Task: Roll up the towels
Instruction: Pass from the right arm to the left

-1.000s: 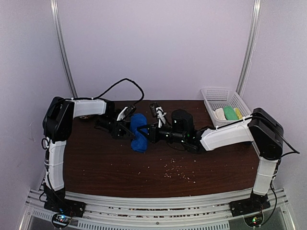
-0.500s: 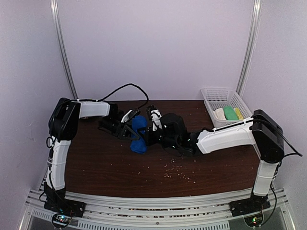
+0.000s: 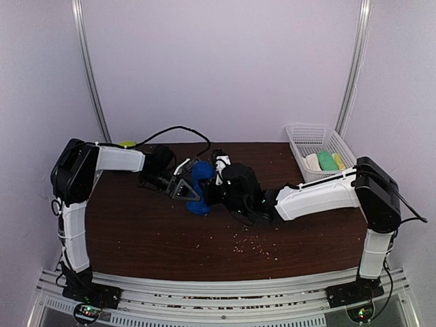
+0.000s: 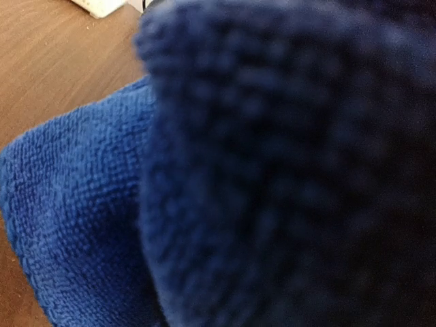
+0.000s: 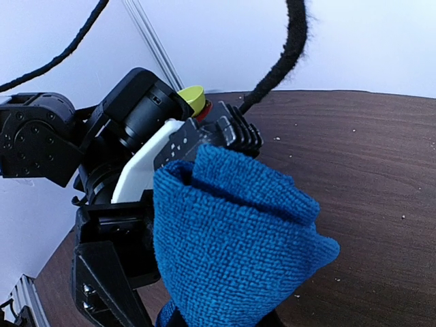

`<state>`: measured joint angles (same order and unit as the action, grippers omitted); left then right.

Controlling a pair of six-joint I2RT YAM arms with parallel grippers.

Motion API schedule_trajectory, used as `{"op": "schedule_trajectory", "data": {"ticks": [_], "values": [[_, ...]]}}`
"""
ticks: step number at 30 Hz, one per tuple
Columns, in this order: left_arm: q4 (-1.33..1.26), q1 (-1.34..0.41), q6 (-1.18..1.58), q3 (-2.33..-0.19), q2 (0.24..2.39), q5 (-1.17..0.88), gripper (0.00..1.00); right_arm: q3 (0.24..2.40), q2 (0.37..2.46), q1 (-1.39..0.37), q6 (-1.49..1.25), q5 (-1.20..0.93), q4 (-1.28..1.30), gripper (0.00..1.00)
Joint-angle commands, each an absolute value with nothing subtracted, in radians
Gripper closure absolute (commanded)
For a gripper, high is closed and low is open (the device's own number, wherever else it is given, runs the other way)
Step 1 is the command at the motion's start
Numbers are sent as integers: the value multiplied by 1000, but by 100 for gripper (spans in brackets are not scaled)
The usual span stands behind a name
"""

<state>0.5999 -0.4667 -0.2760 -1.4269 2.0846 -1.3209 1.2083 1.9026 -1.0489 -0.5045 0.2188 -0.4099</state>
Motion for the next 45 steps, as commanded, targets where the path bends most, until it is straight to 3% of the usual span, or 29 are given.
{"op": "schedule_trajectory", "data": {"ticks": [1, 2, 4, 5, 12, 18, 23, 27, 34, 45], "values": [[522, -470, -242, -1436, 2061, -1354, 23, 1169, 1899, -1049, -538, 219, -534, 100], [536, -470, -261, -1440, 2055, -1369, 21, 1151, 1885, -1048, -533, 215, -553, 100], [566, -462, -305, -1452, 2040, -1384, 4, 1113, 1853, -1043, -518, 193, -598, 100], [570, -455, -312, -1460, 2029, -1381, 2, 1096, 1834, -1040, -511, 169, -616, 100], [406, -427, -229, -1429, 1884, -1255, 2, 1023, 1727, -1026, -412, -6, -709, 100], [77, -422, -161, -1285, 1668, -921, 2, 981, 1622, -1022, -322, 27, -704, 100], [-52, -379, -75, -1242, 1555, -877, 2, 993, 1566, -1013, -249, 34, -658, 99], [-139, -357, -2, -1209, 1528, -951, 2, 1020, 1544, -1004, -188, -14, -622, 99], [-82, -372, -59, -1224, 1583, -1310, 2, 1038, 1527, -986, -136, -202, -618, 100], [-36, -454, -85, -1221, 1606, -1400, 2, 1021, 1512, -985, -108, -385, -723, 100]]}}
